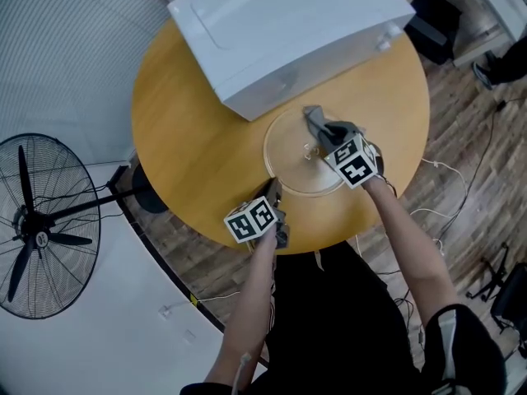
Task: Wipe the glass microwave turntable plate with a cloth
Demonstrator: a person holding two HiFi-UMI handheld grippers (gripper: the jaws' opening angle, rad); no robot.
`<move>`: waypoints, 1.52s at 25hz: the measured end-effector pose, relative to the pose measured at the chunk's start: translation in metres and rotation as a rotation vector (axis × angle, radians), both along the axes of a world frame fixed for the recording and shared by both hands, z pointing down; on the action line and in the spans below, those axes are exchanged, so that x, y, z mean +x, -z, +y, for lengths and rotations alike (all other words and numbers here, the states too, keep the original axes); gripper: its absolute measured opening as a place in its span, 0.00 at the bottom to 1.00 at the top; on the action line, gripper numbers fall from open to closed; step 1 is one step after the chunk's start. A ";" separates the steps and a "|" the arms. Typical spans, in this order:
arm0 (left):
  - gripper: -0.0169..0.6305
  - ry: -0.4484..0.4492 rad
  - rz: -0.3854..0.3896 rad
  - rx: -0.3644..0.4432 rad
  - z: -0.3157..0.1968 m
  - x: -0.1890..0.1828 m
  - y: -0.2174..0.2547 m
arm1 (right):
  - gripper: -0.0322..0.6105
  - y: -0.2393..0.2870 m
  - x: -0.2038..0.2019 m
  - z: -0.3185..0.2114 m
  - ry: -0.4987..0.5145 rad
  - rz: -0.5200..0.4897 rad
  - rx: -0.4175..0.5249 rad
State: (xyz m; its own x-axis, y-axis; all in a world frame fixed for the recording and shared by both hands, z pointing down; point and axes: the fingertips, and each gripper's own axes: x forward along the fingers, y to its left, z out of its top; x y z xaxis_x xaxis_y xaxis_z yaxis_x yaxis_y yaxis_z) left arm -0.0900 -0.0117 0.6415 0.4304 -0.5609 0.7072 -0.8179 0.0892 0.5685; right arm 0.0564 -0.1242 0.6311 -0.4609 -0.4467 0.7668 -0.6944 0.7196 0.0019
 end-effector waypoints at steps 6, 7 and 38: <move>0.08 0.003 -0.018 0.001 0.001 -0.002 -0.001 | 0.11 -0.003 -0.013 0.057 0.045 -0.049 -0.032; 0.08 0.003 -0.022 0.003 0.001 -0.002 -0.002 | 0.11 -0.004 -0.016 0.067 0.056 -0.057 -0.040; 0.12 -0.044 -0.008 0.038 0.005 0.007 0.000 | 0.10 0.075 -0.008 0.141 -0.140 -0.330 -0.064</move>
